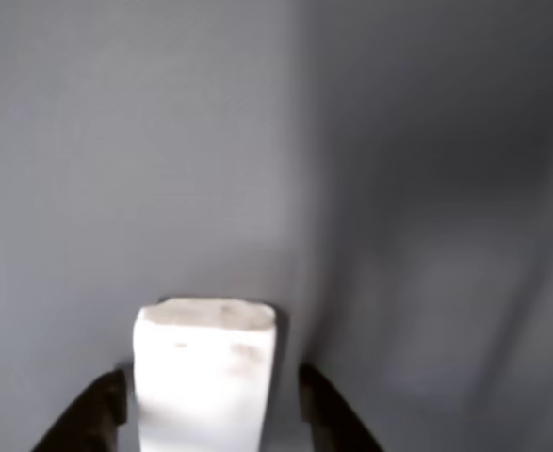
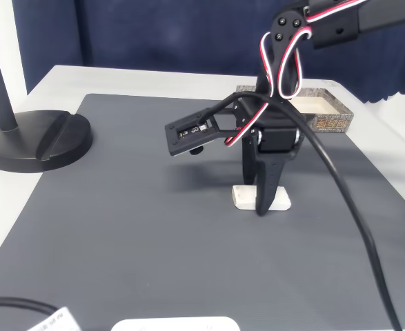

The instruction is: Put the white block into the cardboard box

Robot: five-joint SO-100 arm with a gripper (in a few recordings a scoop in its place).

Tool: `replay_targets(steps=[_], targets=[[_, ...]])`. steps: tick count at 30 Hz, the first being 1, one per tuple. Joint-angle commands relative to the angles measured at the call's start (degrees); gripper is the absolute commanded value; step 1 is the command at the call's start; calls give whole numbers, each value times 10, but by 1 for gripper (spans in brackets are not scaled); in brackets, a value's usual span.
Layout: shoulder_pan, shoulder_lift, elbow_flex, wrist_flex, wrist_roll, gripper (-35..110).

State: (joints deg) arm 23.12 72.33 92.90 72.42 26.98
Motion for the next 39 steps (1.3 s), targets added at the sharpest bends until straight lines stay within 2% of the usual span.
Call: replay_targets(steps=[1,13,18,32,39], targets=[[-9,2,-40,-4,-3,24],[-13,2,-31,19,-2,11],[-22,2,-31,32,3,-2],[-29,12,-54,56,4,-2],[-11,72,-98,147,-3,-2]])
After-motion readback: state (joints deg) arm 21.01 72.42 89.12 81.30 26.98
